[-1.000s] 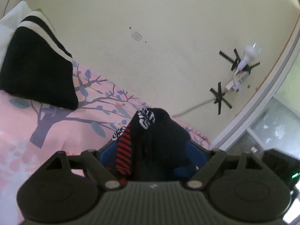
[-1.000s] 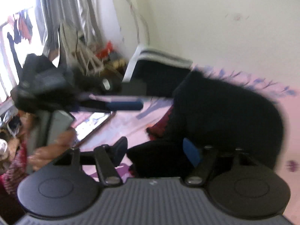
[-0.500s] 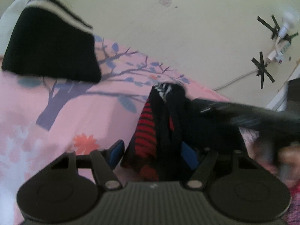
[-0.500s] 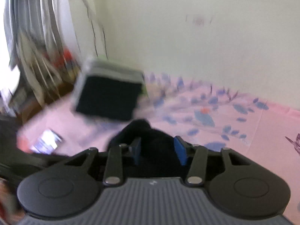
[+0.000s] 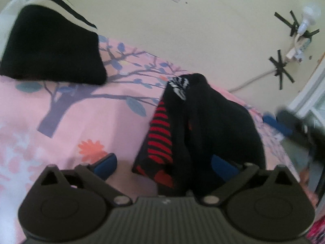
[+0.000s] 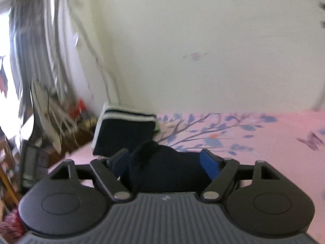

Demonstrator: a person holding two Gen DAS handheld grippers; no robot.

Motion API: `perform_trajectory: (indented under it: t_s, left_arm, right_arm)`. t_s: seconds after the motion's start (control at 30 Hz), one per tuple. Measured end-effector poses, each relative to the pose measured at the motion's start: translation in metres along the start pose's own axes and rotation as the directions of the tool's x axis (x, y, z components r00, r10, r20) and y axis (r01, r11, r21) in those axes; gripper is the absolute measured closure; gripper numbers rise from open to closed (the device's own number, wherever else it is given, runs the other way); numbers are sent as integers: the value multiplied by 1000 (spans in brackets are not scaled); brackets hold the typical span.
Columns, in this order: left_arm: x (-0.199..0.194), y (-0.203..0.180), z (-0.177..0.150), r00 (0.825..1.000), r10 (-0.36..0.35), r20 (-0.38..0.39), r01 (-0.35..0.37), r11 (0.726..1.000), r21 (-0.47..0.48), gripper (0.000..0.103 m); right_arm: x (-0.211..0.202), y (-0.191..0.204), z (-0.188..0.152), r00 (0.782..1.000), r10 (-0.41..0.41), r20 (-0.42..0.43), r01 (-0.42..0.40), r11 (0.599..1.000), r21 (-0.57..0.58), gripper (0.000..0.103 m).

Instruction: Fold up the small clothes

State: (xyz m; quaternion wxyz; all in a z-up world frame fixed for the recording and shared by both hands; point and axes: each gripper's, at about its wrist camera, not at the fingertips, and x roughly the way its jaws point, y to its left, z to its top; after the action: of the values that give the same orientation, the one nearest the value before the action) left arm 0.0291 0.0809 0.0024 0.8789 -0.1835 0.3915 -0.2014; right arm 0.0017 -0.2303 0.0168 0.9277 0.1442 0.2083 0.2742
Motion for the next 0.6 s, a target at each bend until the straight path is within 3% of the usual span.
perform_trajectory:
  t_s: [0.17,0.37,0.47,0.53,0.6]
  left_arm:
    - [6,-1,1,996,-79,-35,78,997,-30,0]
    - [7,-3,0,996,-84,-37,83,996,-41,0]
    - [8,-5,-1,997,-78,-23,77,996,-32,1]
    - [11,-13,-1,999,-45,-14,45,999,-7,3]
    - [18,-28,2,999,-19,-30,19,1000,21,16]
  right_arm:
    - [-5,-33,-36,994,-23,-111,39,989,145,26]
    - [43,-41,-47,970,141,-196,-77,950,302,21]
    - [65,-30,-40,969,128,-213,-66,959,277,21]
    - [67,-29,-35,967,135,-218,-68,956,287,32]
    - [63,-31,-29,965,152,-216,-84,952,295,41]
